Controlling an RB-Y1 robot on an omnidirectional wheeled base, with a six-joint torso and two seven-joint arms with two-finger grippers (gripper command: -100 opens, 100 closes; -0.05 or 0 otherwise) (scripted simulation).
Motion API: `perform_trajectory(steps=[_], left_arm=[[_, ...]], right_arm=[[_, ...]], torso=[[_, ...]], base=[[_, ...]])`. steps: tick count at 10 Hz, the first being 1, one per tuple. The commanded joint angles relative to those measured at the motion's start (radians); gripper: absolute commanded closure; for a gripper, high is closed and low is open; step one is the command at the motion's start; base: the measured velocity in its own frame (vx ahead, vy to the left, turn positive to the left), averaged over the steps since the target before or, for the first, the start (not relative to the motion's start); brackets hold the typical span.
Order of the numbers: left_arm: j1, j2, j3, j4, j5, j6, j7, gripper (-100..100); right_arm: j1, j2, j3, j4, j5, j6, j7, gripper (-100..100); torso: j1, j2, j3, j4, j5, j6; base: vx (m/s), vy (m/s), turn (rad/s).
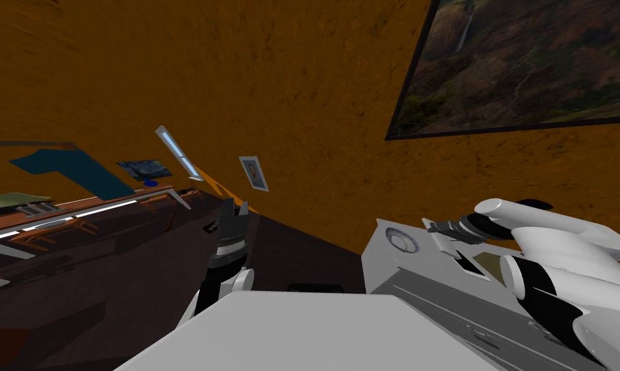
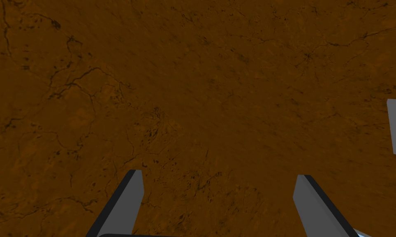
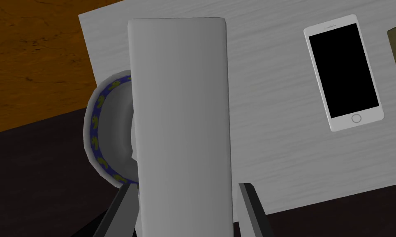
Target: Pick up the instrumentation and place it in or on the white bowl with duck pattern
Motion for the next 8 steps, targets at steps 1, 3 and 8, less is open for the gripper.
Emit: perform_trajectory(steps=[1,3,8], left_arm=[[0.0,0.0,0.0,0.0,0.0,0.0,0.0,0],[0.0,0.0,0.0,0.0,0.0,0.0,0.0,0],[0.0,0.001,0.0,0.0,0.0,0.0,0.0,0]], right_arm=[[0.024,0.009,-0.01,-0.05,-0.005,0.027,-0.019,100],[0.016,0.008,0.018,-0.086,0.004,0.062,-0.036,100],[0.084,0.093,0.094,-0.116,0.032,0.163,-0.074,100]], torso=[[0.0,0.0,0.0,0.0,0.0,0.0],[-0.008,-0.001,-0.001,-0.001,-0.001,0.0],[-0.024,-0.008,-0.005,-0.003,-0.006,-0.003]], base=[[-0.029,0.095,0.001],[-0.013,0.024,0.132],[0.035,-0.125,0.21]])
